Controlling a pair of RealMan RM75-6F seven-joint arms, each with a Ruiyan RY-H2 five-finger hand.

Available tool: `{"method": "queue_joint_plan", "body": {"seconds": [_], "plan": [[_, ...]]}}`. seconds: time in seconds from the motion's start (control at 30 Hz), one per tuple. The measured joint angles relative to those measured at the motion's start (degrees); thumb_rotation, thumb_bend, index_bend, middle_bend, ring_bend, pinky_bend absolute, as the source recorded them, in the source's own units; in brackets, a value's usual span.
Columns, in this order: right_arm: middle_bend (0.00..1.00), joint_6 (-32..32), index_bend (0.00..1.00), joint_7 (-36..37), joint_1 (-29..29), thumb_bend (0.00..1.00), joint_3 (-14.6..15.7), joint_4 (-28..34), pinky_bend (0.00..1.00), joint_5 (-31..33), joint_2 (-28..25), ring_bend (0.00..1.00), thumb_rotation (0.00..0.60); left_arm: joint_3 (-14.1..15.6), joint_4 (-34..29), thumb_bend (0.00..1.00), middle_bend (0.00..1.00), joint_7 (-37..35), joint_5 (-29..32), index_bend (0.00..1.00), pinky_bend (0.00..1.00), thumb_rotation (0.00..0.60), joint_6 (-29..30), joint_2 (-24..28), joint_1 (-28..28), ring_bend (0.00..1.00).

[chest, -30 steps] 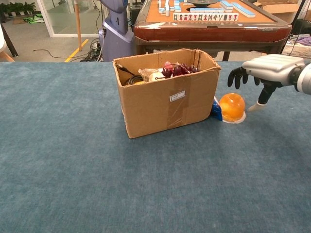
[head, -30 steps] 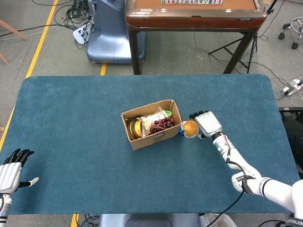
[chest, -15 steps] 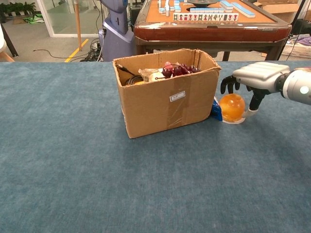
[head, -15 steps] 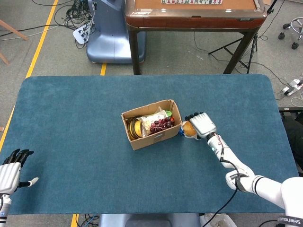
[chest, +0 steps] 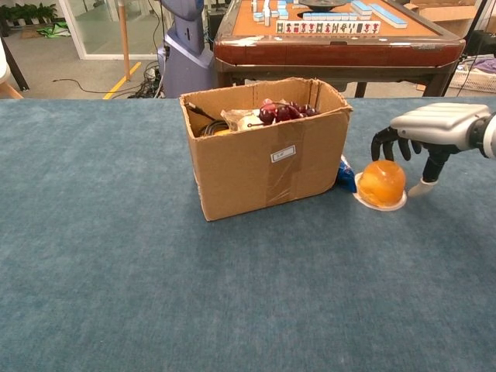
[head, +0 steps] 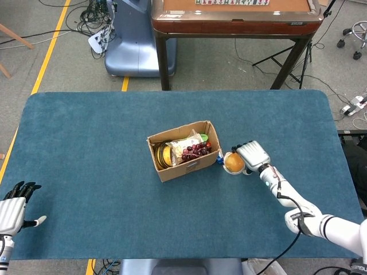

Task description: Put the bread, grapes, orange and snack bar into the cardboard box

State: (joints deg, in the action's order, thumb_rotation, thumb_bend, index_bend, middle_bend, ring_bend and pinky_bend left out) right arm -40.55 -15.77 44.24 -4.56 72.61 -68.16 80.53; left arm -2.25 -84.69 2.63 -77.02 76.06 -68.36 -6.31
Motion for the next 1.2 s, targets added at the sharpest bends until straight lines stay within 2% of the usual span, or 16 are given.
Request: {"method": "queue_joint_plan", "body": {"seconds": [0.2,0.33,0.57,0.83,1.03,1.2], "plan": [[0.51,-2.5,0.44,-0.9,-0.9,0.01,0.4,1.2,0.40,-0.5,-0.9,0.43,0.600,0.0,0.0,0.00,0.16,0.1,0.1,0.22,0.18,0.600,-0.2,0.0,0.0,0.07],[0.46,-3.8,0.44,-1.2,-1.2,0.01,0.5,0.3,0.40,-1.6,-0.2,0.40,0.600,-0.1,0.0,0.00,0.16,0.2,0.2,0.22,0.18,0.600,-0.2,0.0,-0.1,0.07],[0.36,-2.1,0.44,-1.3,-0.4,0.01,1.2,0.5,0.40,-2.8,-0.1,0.29,0.600,-0.1,-0.2,0.00,0.16,0.3,0.5,0.22,0.18,0.600,-0.3,0.2,0.0,0.07],[0.32,-0.3,0.40,-2.5,0.3,0.01,1.9,1.2,0.40,-2.7,-0.2,0.26,0.600,-0.1,-0.4,0.00,0.16,0.5,0.6,0.22,0.18,0.600,-0.3,0.2,0.1,0.07],[0.25,1.0,0.32,-4.3,1.0,0.01,2.2,1.5,0.39,-1.5,-0.2,0.19,0.600,-0.1,-0.4,0.00,0.16,0.4,0.7,0.22,0.18,0.600,-0.4,0.3,0.1,0.07],[0.25,1.3,0.31,-5.6,1.3,0.01,2.5,2.2,0.39,-0.5,-0.2,0.19,0.600,-0.1,-0.4,0.00,0.16,0.4,0.6,0.22,0.18,0.600,-0.4,0.3,0.1,0.07]]}}
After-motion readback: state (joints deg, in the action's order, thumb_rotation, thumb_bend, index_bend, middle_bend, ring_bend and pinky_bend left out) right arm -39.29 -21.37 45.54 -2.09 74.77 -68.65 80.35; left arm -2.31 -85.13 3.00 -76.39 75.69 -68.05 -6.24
